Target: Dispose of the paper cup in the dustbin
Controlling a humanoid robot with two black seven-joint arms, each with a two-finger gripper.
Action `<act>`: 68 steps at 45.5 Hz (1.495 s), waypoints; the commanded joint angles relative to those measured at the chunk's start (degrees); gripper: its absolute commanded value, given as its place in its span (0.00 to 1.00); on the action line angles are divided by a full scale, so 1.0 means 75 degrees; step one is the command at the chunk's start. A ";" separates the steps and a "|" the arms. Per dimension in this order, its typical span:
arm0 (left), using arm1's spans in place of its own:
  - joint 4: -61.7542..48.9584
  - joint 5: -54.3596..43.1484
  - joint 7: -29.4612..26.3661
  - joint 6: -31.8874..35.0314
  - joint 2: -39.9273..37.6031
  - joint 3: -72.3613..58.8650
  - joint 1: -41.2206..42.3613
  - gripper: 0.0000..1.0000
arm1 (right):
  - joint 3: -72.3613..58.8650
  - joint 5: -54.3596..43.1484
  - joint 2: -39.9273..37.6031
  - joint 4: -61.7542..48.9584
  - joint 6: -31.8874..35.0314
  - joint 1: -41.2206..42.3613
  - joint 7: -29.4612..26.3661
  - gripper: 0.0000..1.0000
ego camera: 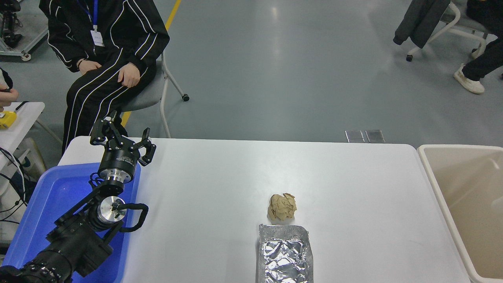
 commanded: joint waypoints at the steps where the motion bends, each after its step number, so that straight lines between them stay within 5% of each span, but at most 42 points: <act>1: 0.0000 0.0000 0.0000 -0.0007 0.0007 0.0000 0.0000 1.00 | 0.0031 0.0001 0.0260 -0.0019 -0.0126 -0.0078 -0.0017 0.00; 5: 0.0000 0.0000 0.0000 0.0005 -0.0005 0.0000 0.0000 1.00 | 0.0031 0.0013 0.0260 -0.0019 -0.0137 -0.0078 -0.0017 0.01; 10: 0.0000 0.0000 0.0000 -0.0006 -0.0005 0.0000 0.0000 1.00 | 0.0159 0.0013 0.0260 -0.0018 -0.0266 -0.0078 -0.0017 0.28; 15: 0.0000 0.0000 0.0000 0.0005 0.0007 0.0000 0.0000 1.00 | 0.0288 0.0013 0.0260 0.0005 -0.0582 -0.0078 -0.0006 0.74; 24: 0.0000 0.0000 0.0000 0.0005 0.0007 0.0000 0.0000 1.00 | 0.0546 0.0013 0.0225 0.0028 -0.0864 -0.0032 -0.0006 0.98; 57: 0.0000 0.0000 0.0000 0.0005 0.0007 0.0000 0.0000 1.00 | 0.5209 0.0024 -0.1064 0.1621 -0.0700 0.2722 0.0029 1.00; 68: 0.0000 0.0000 0.0000 0.0005 0.0007 0.0000 0.0000 1.00 | 0.7294 0.0036 -0.1310 0.3554 -0.0829 0.3004 0.0018 1.00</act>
